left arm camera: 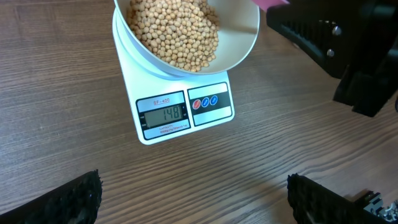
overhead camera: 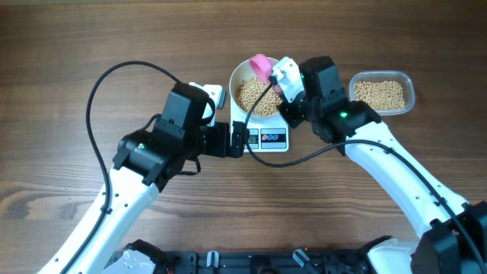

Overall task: Scoop item into bowl and weigh 150g on scale
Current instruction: 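Carry the scoop back to the soybean tub, then dip the scoop into the soybeans for a small amount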

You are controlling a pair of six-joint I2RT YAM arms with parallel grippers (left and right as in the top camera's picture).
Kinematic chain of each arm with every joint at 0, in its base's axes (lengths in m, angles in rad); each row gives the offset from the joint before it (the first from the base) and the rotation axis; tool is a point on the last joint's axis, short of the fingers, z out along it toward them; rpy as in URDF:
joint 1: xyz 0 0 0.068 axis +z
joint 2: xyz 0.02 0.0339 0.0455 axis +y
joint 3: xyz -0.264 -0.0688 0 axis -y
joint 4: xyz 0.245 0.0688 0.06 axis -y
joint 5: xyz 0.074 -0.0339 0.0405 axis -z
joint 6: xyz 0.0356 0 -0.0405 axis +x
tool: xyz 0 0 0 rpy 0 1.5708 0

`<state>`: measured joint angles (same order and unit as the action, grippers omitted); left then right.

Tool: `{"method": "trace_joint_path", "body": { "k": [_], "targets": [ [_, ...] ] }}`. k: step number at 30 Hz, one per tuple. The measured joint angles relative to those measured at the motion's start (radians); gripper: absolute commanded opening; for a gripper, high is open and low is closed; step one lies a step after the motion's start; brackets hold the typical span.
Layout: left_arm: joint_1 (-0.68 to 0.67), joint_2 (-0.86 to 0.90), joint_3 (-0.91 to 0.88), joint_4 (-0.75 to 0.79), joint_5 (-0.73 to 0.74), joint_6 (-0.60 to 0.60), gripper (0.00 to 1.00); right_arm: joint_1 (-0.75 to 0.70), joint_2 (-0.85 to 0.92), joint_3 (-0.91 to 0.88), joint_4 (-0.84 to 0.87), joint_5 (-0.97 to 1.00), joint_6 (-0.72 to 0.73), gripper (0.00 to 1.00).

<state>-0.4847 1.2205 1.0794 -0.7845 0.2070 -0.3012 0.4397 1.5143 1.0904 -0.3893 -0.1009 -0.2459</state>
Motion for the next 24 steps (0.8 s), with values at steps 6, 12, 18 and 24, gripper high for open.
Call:
{"method": "trace_joint_path", "body": {
  "k": [6,12,18,24],
  "targets": [
    [0.0,0.0,0.0,0.0,0.0,0.0,1.0,-0.229,-0.129,0.0,0.039,-0.099,0.147,0.04],
    [0.0,0.0,0.0,0.0,0.0,0.0,1.0,-0.498,-0.182,0.0,-0.092,-0.128,0.163,0.04],
    [0.0,0.0,0.0,0.0,0.0,0.0,1.0,-0.605,-0.137,0.0,-0.191,-0.127,0.163,0.04],
    [0.0,0.0,0.0,0.0,0.0,0.0,1.0,-0.605,-0.037,0.0,-0.194,-0.089,0.152,0.04]
  ]
}}
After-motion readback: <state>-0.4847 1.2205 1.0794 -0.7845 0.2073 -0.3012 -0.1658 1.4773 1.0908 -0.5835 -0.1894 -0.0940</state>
